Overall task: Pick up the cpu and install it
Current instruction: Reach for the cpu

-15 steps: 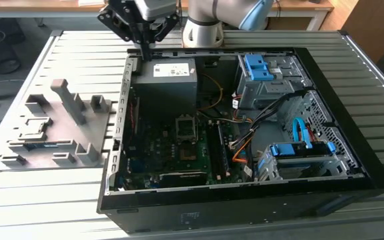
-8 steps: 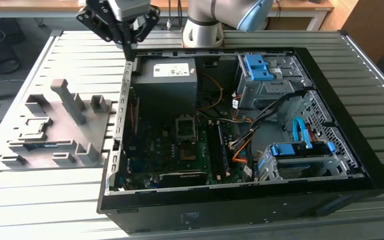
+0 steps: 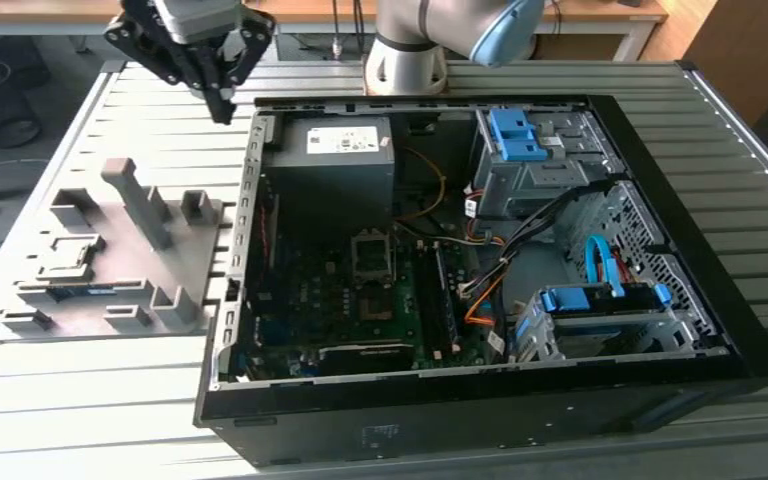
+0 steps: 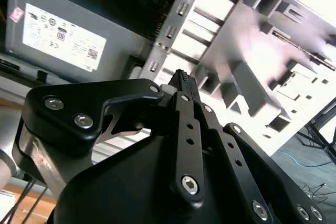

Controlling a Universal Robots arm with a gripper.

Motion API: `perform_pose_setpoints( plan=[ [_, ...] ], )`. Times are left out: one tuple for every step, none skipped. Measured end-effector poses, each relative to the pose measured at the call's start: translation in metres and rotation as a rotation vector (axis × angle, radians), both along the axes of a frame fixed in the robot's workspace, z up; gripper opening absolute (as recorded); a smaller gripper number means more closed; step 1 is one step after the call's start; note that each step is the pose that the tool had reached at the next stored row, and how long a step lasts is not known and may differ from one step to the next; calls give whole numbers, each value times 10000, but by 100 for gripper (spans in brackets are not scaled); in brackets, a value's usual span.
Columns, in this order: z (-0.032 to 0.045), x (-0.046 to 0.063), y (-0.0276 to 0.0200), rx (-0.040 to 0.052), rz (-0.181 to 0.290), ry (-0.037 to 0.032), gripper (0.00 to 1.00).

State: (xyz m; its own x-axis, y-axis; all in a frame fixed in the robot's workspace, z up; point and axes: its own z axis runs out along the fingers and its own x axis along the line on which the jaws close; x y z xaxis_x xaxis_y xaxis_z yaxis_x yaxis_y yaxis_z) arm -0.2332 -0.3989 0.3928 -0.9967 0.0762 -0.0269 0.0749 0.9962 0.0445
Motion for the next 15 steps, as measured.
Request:
perform_pose_setpoints(
  plan=[
    [-1, -47, 0, 1, 1, -1, 10],
    [-2, -93, 0, 1, -1, -3, 10],
    [-2, -138, 0, 2, -2, -5, 10],
    [-3, -183, 0, 1, -1, -5, 10],
    [-3, -227, 0, 1, 1, -5, 10],
    [-3, -271, 0, 0, 1, -5, 10],
    [-4, -313, 0, 1, -1, -7, 10],
    [-5, -355, 0, 1, -2, -7, 10],
    [-6, -398, 0, 2, -1, -7, 10],
    [-6, -438, 0, 1, 0, -7, 10],
    [-6, -478, 0, 0, 1, -6, 10],
    [-6, -518, 0, 0, 0, -6, 10],
    [-8, -558, 0, 1, -2, -7, 10],
    [-8, -597, 0, 1, -1, -7, 10],
    [-9, -637, 0, 2, -1, -9, 10]
  ],
)
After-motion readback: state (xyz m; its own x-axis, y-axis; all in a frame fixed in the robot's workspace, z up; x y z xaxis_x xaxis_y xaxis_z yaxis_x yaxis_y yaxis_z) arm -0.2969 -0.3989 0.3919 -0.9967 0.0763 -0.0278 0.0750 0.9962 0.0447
